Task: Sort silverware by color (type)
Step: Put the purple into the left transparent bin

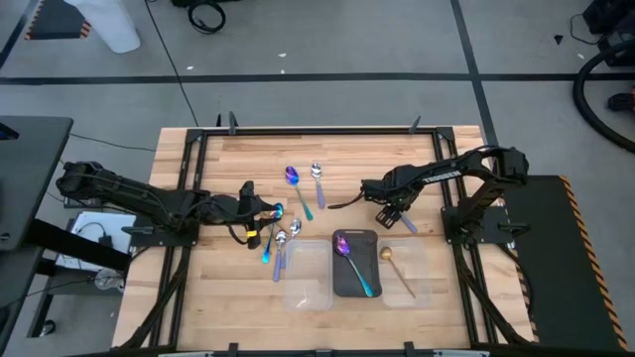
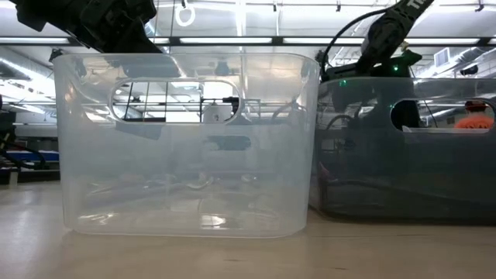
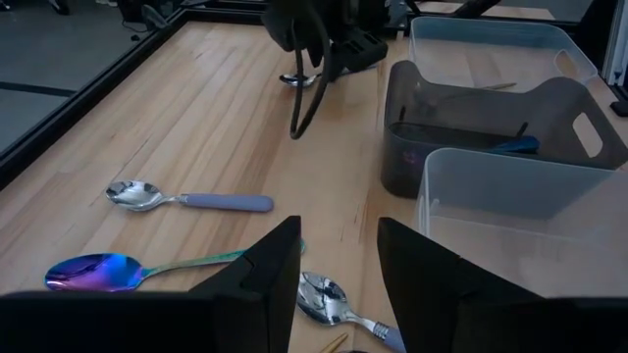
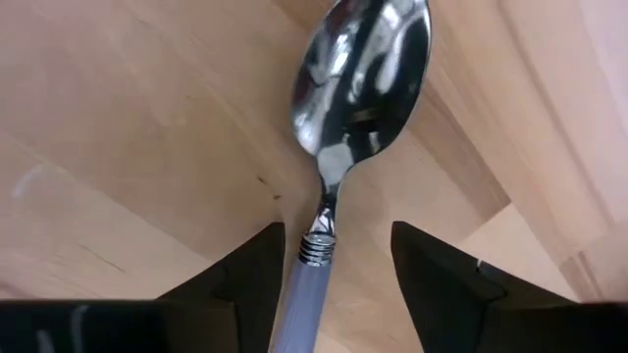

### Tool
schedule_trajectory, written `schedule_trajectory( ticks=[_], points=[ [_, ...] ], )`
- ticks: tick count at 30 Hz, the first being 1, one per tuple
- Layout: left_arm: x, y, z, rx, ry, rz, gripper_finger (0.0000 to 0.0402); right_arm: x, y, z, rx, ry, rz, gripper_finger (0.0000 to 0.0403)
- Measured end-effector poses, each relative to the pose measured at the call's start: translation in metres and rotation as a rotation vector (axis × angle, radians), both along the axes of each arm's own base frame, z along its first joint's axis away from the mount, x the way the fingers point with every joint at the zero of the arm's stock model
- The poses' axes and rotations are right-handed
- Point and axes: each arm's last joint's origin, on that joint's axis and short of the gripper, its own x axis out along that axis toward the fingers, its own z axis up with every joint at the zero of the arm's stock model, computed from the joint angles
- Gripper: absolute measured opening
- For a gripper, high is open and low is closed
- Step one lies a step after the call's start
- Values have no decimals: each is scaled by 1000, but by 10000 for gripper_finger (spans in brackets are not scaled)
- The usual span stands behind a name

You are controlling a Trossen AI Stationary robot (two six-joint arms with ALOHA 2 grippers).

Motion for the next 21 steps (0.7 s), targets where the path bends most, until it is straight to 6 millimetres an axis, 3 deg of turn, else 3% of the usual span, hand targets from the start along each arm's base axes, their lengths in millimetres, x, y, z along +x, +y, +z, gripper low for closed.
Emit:
schedule_trajectory(
  ticks=[6, 18, 21],
  points=[
    [0, 0, 0, 1, 0, 0, 144, 1, -2, -1, 28, -23, 10, 163],
    [0, 0, 0, 2, 1, -1, 144, 3, -1, -1, 67, -50, 0, 49],
    [0, 0, 0, 3, 0, -1, 144, 3, -1, -1, 66, -50, -2, 42]
  ],
)
